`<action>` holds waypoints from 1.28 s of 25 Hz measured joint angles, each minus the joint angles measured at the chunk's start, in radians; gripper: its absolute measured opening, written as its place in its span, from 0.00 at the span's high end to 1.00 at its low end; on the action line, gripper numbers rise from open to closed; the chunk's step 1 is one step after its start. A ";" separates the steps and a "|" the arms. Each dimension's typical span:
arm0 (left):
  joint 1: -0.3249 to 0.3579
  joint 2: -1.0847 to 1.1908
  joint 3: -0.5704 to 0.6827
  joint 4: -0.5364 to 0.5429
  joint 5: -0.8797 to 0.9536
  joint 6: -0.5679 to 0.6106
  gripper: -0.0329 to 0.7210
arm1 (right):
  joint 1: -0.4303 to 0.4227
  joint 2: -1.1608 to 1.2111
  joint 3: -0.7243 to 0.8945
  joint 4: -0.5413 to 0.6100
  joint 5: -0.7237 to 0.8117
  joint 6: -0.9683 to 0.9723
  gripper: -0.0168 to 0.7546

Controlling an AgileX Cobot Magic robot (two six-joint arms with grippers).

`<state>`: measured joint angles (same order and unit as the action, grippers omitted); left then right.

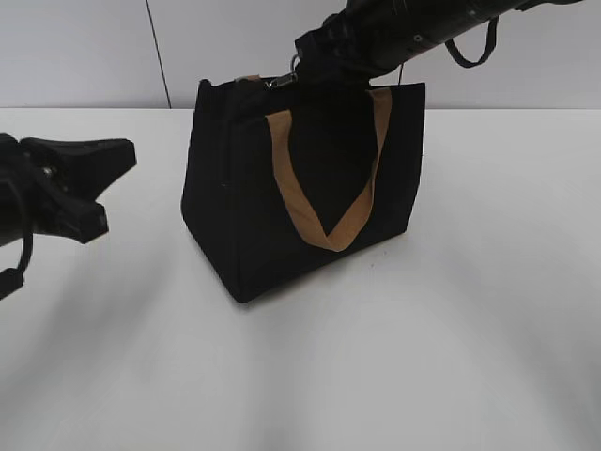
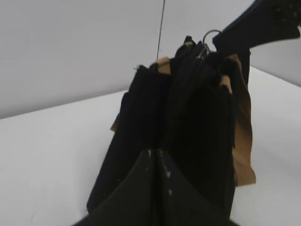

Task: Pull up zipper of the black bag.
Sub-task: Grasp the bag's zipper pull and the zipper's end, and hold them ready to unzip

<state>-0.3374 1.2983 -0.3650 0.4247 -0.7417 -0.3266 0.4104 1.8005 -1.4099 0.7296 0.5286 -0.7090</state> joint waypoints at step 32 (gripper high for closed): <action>-0.004 0.471 -0.333 0.227 -0.096 -0.002 0.58 | 0.000 0.000 0.000 0.002 0.022 0.029 1.00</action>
<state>-0.3411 1.7693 -0.6977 0.6516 -0.8374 -0.3285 0.4104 1.8005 -1.4099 0.7314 0.5507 -0.6803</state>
